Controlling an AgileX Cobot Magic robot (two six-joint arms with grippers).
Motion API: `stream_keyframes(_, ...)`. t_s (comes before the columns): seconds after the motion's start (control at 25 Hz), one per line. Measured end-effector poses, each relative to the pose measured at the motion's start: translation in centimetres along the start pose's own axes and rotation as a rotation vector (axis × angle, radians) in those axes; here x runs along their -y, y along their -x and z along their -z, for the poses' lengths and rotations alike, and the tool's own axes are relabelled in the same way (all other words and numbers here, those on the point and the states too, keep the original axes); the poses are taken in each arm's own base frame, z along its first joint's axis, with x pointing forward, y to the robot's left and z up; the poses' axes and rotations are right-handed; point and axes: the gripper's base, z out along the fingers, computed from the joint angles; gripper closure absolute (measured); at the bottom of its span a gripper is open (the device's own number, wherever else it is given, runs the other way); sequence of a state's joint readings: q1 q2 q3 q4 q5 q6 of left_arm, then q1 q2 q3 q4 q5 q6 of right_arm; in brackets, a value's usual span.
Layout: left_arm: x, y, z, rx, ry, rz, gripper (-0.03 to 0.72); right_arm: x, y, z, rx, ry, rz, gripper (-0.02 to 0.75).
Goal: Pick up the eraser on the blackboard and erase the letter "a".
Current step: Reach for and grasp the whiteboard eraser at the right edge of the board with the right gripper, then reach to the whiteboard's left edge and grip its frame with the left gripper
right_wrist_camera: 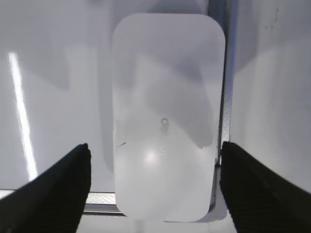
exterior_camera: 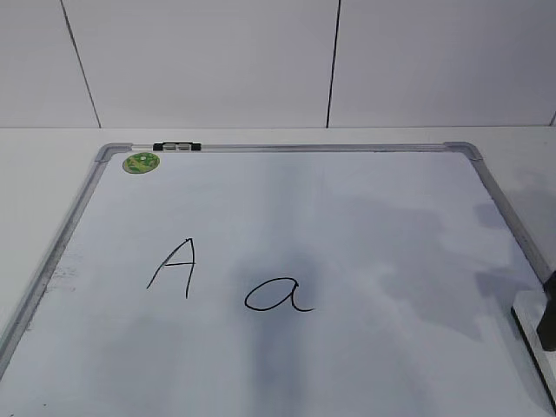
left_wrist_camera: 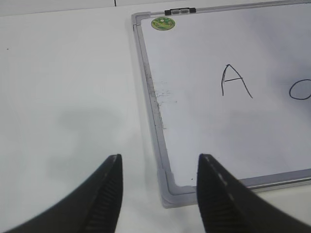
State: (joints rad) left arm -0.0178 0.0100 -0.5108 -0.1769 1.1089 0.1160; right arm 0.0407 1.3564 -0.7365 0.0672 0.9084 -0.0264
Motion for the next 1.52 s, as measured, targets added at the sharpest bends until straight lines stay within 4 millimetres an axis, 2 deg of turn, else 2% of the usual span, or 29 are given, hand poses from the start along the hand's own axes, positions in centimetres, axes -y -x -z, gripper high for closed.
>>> stream_keyframes(1.04, 0.0, 0.0, 0.0, 0.000, 0.000, 0.000, 0.317, 0.4, 1.6, -4.1, -0.075, -0.025, 0.018, 0.088)
stream_keyframes(1.28, 0.0, 0.0, 0.0, 0.000, 0.000, 0.000, 0.305, 0.4, 1.6, -4.2, -0.079, -0.025, 0.018, 0.162)
stream_keyframes(1.52, 0.0, 0.0, 0.0, 0.000, 0.000, 0.000, 0.316, 0.4, 1.6, -4.2, -0.078, -0.025, 0.018, 0.174)
